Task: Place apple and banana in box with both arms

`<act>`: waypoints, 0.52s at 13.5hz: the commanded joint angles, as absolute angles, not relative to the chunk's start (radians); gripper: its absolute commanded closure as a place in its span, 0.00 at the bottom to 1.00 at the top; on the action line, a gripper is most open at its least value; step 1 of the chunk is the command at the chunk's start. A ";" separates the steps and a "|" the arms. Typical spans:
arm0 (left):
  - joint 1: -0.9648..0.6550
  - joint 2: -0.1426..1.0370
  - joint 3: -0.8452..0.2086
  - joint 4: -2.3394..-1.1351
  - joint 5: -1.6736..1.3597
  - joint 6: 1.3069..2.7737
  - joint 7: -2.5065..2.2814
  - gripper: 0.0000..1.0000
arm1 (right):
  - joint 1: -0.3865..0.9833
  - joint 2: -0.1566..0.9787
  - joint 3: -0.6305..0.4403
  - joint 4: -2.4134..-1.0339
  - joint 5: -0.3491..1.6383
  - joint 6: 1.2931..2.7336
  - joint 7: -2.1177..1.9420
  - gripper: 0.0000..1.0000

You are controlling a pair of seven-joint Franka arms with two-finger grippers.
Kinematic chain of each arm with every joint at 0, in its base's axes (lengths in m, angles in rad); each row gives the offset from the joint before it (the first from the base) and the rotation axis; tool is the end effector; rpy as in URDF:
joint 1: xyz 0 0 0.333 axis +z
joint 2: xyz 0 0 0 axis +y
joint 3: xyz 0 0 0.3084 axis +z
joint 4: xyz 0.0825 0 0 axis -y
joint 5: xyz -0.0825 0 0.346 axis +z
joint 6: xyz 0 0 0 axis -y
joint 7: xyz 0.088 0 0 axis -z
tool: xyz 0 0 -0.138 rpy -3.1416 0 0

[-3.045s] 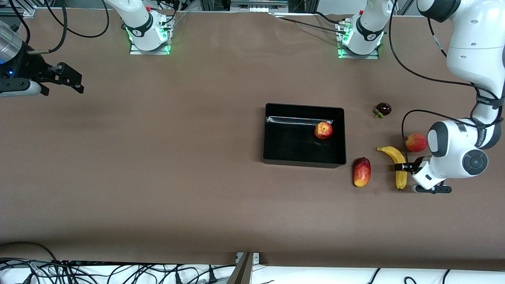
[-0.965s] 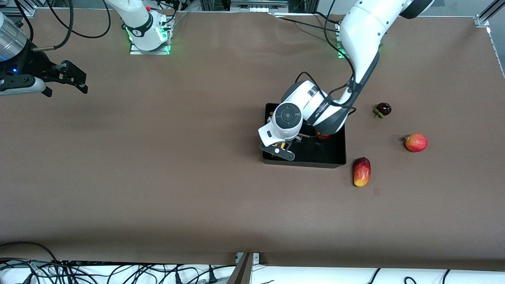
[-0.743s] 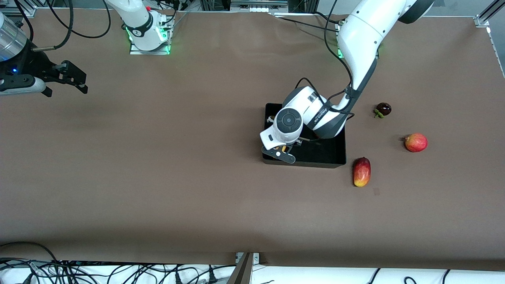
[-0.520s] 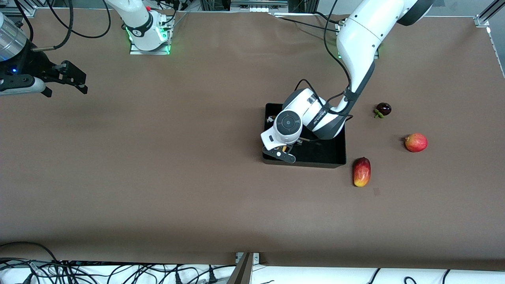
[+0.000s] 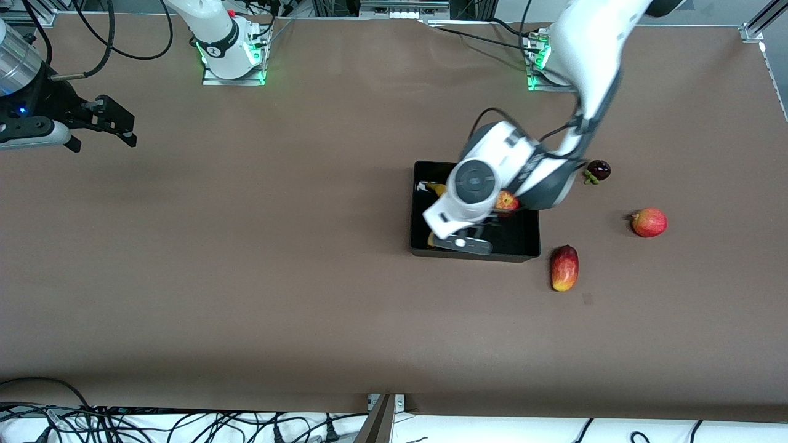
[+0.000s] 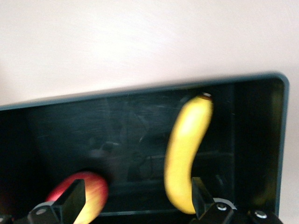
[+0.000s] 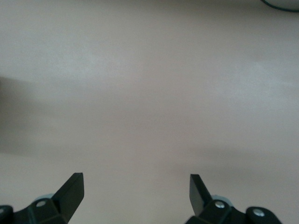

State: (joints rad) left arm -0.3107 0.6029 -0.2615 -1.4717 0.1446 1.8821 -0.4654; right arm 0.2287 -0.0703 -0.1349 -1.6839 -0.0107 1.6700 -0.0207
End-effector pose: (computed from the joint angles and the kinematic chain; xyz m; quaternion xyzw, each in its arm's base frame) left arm 0.5641 -0.3164 0.3026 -0.9942 0.0655 0.0784 0.0349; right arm 0.5038 0.0438 0.5809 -0.9979 -0.0576 -0.0279 0.0004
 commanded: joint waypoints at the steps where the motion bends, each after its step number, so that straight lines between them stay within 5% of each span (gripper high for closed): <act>1: -0.227 0.479 -0.273 -1.456 0.150 1.769 -0.460 0.00 | 0.232 -0.060 -0.135 -1.661 -0.014 1.658 -0.026 0.00; 5: -0.118 0.398 -0.265 -1.318 0.123 1.548 -0.344 0.00 | 0.232 -0.061 -0.135 -1.661 -0.014 1.649 -0.031 0.00; 7: -0.077 0.313 -0.230 -1.345 0.089 1.542 -0.276 0.00 | 0.232 -0.060 -0.135 -1.661 -0.012 1.646 -0.035 0.00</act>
